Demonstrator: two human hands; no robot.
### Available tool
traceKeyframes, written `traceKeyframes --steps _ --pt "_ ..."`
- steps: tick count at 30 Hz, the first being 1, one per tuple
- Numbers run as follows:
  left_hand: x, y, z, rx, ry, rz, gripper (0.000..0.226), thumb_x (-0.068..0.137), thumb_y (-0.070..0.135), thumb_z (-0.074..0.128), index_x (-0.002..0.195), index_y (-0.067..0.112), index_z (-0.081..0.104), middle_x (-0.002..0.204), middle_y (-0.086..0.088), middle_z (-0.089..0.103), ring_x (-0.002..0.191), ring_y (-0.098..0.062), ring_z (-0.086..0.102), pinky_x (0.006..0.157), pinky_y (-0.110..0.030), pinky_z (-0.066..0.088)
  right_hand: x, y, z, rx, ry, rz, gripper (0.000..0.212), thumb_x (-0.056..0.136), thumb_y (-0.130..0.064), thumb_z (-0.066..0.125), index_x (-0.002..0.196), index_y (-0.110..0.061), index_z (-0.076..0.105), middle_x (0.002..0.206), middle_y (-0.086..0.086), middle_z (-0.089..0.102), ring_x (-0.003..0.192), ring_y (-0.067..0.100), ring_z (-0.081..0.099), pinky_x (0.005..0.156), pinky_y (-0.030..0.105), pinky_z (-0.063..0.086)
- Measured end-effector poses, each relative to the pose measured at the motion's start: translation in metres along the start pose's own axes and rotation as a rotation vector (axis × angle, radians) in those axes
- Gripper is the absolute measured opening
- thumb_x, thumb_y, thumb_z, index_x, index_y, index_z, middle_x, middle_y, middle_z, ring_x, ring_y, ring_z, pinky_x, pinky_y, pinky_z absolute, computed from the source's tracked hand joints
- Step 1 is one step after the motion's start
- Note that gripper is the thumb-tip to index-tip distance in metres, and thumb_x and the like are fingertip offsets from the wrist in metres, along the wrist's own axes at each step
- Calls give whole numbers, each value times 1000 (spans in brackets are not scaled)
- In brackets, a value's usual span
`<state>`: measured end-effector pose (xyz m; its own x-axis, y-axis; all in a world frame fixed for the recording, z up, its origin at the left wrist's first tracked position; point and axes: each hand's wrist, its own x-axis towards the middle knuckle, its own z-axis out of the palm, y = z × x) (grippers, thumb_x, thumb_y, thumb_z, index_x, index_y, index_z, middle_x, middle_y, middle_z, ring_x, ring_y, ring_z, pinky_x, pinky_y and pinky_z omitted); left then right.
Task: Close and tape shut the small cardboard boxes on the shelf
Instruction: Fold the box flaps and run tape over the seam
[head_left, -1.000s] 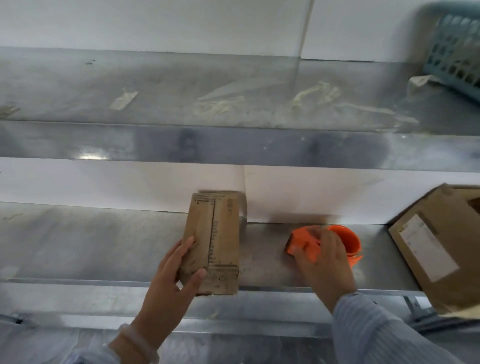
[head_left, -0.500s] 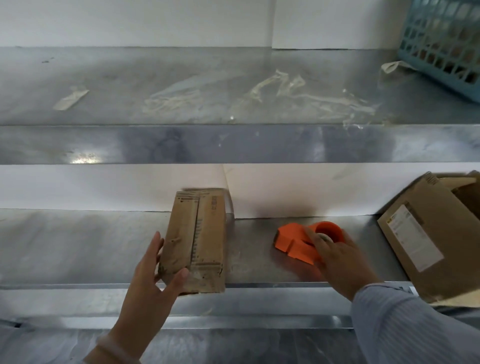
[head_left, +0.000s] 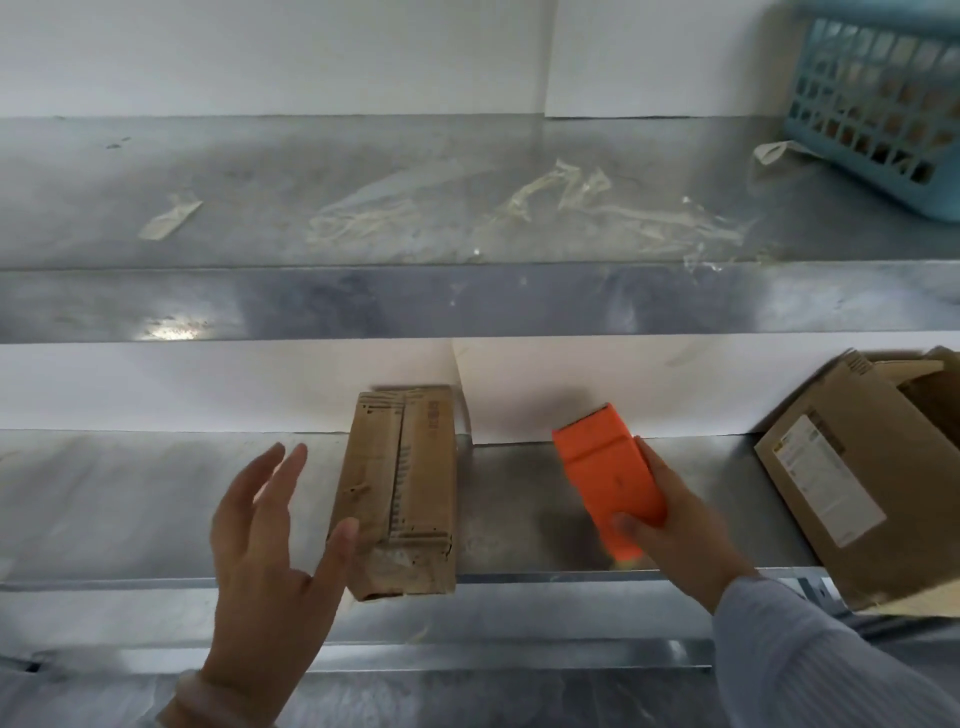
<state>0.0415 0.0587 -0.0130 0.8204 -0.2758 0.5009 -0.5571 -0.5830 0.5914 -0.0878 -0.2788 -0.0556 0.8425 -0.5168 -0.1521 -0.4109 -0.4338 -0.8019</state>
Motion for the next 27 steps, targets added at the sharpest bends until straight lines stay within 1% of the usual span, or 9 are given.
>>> traceKeyframes --steps 3,5,7,9,11,12,14,21,27 --pt "15 32 -6 -53 56 251 52 87 36 54 133 12 50 138 -11 47 131 -20 41 111 -27 31 -25 -29 -3 686 -74 94 77 64 -32 89 131 -34 52 114 -1 72 104 25 69 88 43 57" --pt "17 52 -2 -181 -91 307 42 89 37 54 130 27 52 134 10 50 128 -7 45 107 -19 36 -40 -41 1 1072 -142 138 84 49 -29 96 124 -17 60 113 12 72 98 28 71 79 44 61" --pt "11 67 15 -357 -350 159 46 89 55 54 132 40 49 132 24 49 124 -6 51 100 -22 45 -53 -54 9 1308 -210 94 87 35 -23 102 114 -6 70 102 18 73 84 27 73 67 41 61" --pt "8 84 31 -636 -654 -104 78 76 70 65 141 35 42 135 11 51 121 -15 56 97 -37 52 -60 -63 20 1470 -324 3 73 48 -18 99 114 -1 70 98 21 71 84 28 72 70 41 59" --pt "5 89 45 -831 -849 -162 90 68 65 75 140 22 42 129 -5 58 118 -23 59 98 -44 50 -63 -78 29 1560 -423 -119 45 98 -10 56 138 6 46 125 32 58 116 39 59 99 51 45" --pt "6 92 51 -855 -886 -144 87 67 63 76 138 26 43 127 1 59 119 -21 58 100 -41 49 -62 -79 29 1572 -335 -153 42 107 -9 28 145 9 31 137 35 46 129 43 47 109 53 33" --pt "6 97 52 -864 -898 -167 88 57 69 78 133 51 38 124 25 55 122 -9 54 100 -33 49 -64 -74 31 1626 -318 -106 47 108 -11 9 146 12 24 144 35 37 136 46 37 114 54 21" --pt "12 90 52 -864 -912 -204 115 53 66 83 138 54 7 126 31 51 128 1 47 111 -30 40 -73 -70 32 1617 -247 226 48 108 -17 11 146 7 28 144 32 41 134 43 42 116 55 21" --pt "12 83 52 -741 -818 -74 120 57 47 88 149 39 10 131 23 50 130 -6 47 111 -36 40 -65 -73 37 1626 -360 116 47 109 -19 15 148 7 23 146 32 39 135 43 41 116 52 25"
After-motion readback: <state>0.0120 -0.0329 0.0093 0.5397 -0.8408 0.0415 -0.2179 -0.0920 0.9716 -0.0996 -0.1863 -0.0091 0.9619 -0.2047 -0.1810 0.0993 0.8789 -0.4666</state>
